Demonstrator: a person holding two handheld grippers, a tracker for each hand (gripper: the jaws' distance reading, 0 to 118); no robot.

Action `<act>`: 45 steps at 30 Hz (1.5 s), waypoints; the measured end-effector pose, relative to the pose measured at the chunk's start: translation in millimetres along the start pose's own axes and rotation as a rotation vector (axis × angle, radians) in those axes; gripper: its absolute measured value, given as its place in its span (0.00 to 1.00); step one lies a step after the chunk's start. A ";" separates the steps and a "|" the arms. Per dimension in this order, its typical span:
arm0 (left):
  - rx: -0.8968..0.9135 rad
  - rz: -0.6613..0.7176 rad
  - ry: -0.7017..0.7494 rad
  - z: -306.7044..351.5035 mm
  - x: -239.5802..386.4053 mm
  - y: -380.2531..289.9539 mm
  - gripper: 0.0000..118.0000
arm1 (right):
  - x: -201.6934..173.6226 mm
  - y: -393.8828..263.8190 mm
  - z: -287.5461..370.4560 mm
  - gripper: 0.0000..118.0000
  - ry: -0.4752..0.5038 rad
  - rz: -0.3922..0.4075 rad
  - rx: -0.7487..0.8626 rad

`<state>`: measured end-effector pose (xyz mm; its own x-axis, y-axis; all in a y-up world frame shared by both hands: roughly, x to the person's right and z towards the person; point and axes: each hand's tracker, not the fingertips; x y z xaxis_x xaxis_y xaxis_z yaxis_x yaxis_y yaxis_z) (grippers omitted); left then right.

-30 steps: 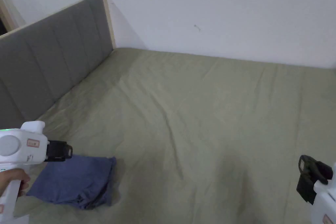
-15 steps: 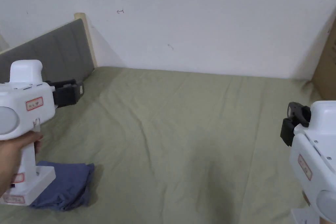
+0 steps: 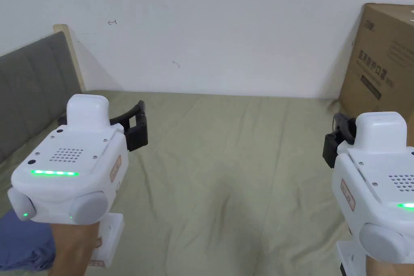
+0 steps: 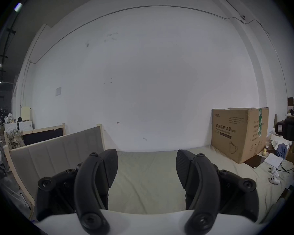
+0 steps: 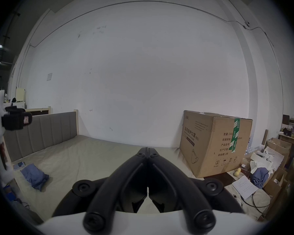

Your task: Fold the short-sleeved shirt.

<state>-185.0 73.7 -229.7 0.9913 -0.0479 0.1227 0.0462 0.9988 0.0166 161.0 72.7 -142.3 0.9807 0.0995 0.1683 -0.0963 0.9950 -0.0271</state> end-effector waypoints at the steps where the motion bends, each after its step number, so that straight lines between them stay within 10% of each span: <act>1: -0.001 0.000 -0.001 -1.1 6.2 -4.3 0.59 | 1.9 -0.7 0.6 0.00 -0.004 0.002 0.000; 6: 0.022 0.018 -0.029 -3.1 21.8 -19.8 0.00 | 8.1 -4.2 4.9 0.00 -0.023 0.000 0.002; 45: -0.014 -0.014 -0.084 -0.7 36.8 -28.2 0.00 | 9.6 -9.7 6.3 0.00 -0.030 -0.006 -0.008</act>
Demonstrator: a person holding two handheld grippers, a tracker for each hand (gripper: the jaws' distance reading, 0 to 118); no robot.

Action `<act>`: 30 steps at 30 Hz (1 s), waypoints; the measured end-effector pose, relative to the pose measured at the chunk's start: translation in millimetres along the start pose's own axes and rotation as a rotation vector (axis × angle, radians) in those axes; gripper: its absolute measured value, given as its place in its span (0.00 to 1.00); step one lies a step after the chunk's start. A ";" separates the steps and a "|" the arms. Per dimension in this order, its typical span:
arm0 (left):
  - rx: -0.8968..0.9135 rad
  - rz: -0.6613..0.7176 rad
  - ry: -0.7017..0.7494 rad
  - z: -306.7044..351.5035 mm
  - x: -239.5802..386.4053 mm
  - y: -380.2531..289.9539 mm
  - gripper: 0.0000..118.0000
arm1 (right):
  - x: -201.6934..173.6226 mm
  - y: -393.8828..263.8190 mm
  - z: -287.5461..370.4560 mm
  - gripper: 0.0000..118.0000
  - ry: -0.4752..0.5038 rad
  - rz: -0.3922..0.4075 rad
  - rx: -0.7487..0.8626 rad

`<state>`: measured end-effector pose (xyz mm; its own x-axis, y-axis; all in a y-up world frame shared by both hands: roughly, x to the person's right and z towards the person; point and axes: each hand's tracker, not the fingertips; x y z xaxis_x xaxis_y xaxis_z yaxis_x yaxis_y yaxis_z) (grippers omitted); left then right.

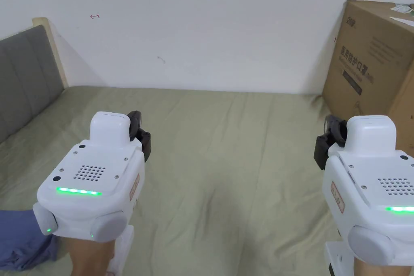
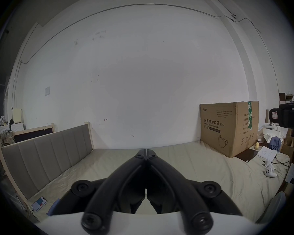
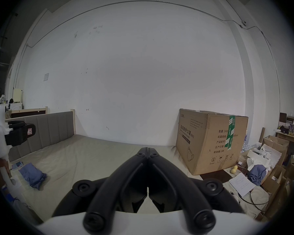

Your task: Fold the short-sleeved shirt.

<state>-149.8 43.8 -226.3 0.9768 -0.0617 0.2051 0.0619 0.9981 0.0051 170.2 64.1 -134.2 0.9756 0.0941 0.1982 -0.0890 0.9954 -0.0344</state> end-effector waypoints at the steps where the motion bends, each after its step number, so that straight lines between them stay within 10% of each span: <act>1: 0.000 0.001 0.001 -0.1 0.0 0.1 0.00 | 0.0 -0.1 0.1 0.00 0.002 0.000 0.000; 30: 0.004 -0.001 0.003 2.9 -3.1 3.6 0.00 | -3.9 2.8 3.0 0.00 0.009 0.008 0.009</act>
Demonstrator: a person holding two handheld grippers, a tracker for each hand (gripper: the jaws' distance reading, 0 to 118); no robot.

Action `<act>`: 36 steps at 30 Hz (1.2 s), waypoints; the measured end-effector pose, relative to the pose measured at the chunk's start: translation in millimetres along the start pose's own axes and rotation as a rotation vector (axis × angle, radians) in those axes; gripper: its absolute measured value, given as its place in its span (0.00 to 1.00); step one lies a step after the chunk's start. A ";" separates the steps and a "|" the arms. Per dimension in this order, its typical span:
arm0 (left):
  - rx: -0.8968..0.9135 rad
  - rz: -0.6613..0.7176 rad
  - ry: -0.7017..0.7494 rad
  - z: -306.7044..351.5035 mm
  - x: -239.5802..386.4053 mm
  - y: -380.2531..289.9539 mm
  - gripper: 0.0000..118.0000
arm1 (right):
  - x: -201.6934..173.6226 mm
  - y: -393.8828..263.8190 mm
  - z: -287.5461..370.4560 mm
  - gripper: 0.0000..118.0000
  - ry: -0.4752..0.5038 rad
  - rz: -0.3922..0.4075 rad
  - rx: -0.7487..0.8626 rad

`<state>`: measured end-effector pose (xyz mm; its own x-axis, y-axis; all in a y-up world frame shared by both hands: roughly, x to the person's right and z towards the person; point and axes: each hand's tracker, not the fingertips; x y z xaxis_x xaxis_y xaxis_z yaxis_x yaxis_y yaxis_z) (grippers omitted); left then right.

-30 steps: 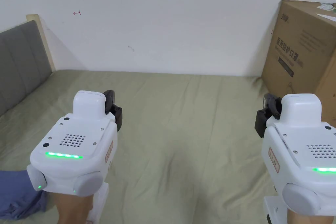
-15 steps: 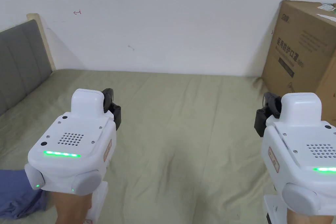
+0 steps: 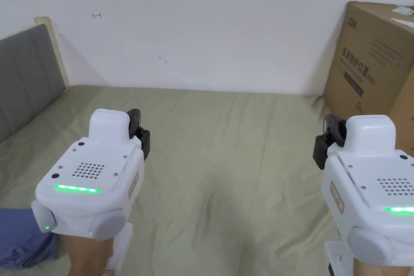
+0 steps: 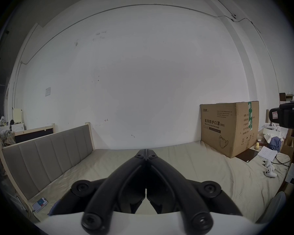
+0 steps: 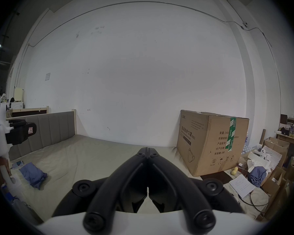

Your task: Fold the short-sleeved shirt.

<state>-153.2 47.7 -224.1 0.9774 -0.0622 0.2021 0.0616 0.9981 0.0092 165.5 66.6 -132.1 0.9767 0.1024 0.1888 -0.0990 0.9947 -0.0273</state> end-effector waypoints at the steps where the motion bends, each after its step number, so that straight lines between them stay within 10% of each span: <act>1: 0.000 0.003 0.001 0.0 -0.5 -0.3 0.00 | -0.1 0.0 0.1 0.00 0.001 0.000 -0.001; 14: 0.006 -0.008 0.020 2.2 -2.7 -1.1 0.08 | -2.0 -0.4 1.2 0.03 -0.014 0.013 -0.007; 17: -0.001 -0.017 0.017 2.5 -2.2 -1.1 0.74 | -1.5 -1.2 0.7 0.55 -0.011 0.010 -0.021; 19: -0.001 -0.015 0.015 3.9 -1.4 -1.9 0.94 | -1.9 -2.8 -1.6 0.90 -0.016 0.008 -0.029; 36: 0.016 -0.016 0.034 9.4 -0.9 -4.7 0.95 | 1.0 -4.7 0.4 1.00 -0.010 -0.015 -0.025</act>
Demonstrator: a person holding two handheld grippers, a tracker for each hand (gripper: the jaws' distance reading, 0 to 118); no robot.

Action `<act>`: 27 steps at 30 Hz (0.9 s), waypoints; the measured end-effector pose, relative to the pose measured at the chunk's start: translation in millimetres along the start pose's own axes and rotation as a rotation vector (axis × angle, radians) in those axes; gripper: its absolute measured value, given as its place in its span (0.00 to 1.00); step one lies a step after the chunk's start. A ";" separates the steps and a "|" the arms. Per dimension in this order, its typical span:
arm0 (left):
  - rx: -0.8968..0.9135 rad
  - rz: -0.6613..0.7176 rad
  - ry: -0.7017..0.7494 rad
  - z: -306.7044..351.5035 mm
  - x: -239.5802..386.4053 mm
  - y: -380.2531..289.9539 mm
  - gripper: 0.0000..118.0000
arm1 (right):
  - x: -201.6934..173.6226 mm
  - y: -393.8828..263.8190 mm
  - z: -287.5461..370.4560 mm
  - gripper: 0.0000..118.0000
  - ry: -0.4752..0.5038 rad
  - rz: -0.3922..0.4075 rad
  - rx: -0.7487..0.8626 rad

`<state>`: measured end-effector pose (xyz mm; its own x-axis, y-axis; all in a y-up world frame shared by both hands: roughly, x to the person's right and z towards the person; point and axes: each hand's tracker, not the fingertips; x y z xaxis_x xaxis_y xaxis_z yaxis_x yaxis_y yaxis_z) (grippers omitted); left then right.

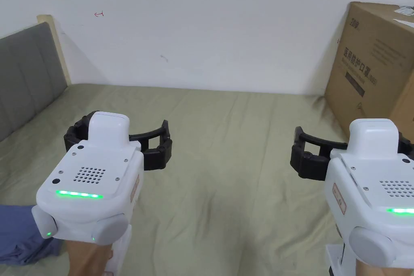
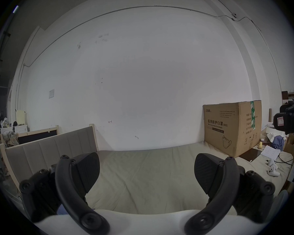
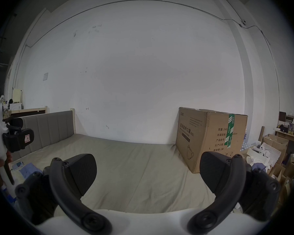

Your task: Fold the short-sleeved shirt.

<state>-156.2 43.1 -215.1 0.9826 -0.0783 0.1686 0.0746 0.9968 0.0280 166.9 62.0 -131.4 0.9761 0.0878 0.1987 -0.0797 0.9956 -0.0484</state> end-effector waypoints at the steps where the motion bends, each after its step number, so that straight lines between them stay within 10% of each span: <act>1: 0.000 -0.001 0.000 0.1 0.0 0.4 0.95 | -0.1 -0.2 0.0 1.00 -0.001 0.000 0.000; 27: 0.028 0.003 0.026 2.0 -1.6 1.4 0.95 | 1.3 1.2 5.1 1.00 -0.029 -0.006 0.028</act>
<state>-158.0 44.6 -213.4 0.9869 -0.0746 0.1430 0.0673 0.9962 0.0548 167.1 63.4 -126.2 0.9705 0.0819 0.2269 -0.0796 0.9966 -0.0195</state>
